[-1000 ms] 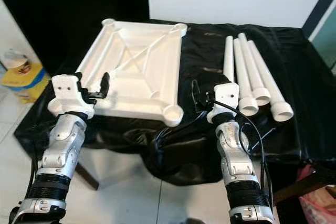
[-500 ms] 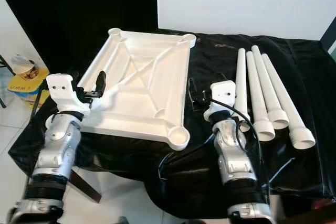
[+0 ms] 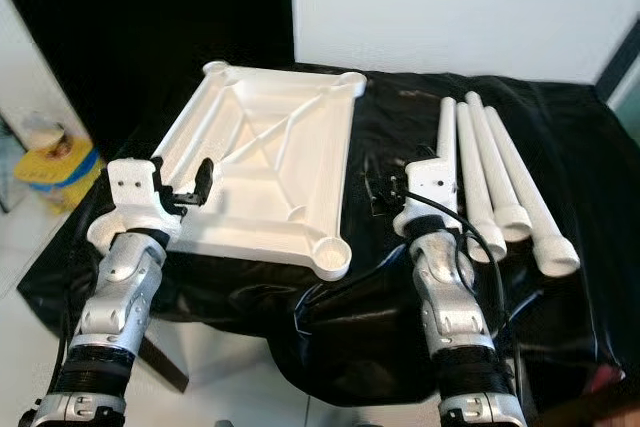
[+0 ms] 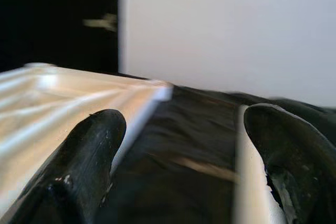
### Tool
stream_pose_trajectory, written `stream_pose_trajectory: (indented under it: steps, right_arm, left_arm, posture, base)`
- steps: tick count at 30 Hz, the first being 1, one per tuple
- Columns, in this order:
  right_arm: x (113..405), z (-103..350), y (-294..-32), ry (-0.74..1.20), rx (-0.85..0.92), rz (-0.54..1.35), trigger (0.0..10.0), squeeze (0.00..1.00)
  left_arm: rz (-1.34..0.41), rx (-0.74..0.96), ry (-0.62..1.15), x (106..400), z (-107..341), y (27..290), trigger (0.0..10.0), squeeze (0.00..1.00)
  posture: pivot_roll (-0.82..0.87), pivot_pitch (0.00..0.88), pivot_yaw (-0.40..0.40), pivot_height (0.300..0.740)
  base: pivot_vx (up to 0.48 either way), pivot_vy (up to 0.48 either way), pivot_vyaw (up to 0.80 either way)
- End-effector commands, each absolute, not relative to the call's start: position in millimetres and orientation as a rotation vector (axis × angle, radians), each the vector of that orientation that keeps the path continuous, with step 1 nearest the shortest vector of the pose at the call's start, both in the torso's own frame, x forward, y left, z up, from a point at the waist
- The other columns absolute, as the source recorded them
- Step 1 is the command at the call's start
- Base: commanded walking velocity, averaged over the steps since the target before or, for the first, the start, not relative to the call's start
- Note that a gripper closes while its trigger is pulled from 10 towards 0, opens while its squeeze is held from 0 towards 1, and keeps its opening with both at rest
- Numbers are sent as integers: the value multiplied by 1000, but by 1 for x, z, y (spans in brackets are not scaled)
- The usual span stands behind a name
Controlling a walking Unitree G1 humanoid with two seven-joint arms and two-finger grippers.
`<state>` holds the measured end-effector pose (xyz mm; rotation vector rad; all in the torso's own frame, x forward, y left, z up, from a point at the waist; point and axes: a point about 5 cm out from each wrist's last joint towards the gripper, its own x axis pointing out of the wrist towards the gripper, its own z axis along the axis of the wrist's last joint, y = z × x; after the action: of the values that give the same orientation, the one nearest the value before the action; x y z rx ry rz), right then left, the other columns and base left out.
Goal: Building children table
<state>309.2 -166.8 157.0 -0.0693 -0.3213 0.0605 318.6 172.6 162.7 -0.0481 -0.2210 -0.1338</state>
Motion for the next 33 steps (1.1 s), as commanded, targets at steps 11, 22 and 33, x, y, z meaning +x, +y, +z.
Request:
stream_pose_trajectory:
  steps: [11, 22, 33]
  right_arm:
    - [307, 153, -167, -309, -59, 30, 10000, 0]
    - [306, 156, -171, -325, -73, 21, 10000, 0]
    - [306, 154, -167, -320, -77, 23, 10000, 0]
  left_arm:
    - [-154, -47, -198, 325, 167, 168, 10000, 0]
    - [-141, -76, -195, 325, 168, 172, 10000, 0]
    - [-162, -108, -170, 324, 166, 171, 10000, 0]
  posture:
    - [-47, 54, 31, 740]
    - [-48, 56, 31, 740]
    - [-44, 42, 36, 740]
  base:
    - [0, 0, -786]
    - [0, 0, -45]
    - [0, 200, 0]
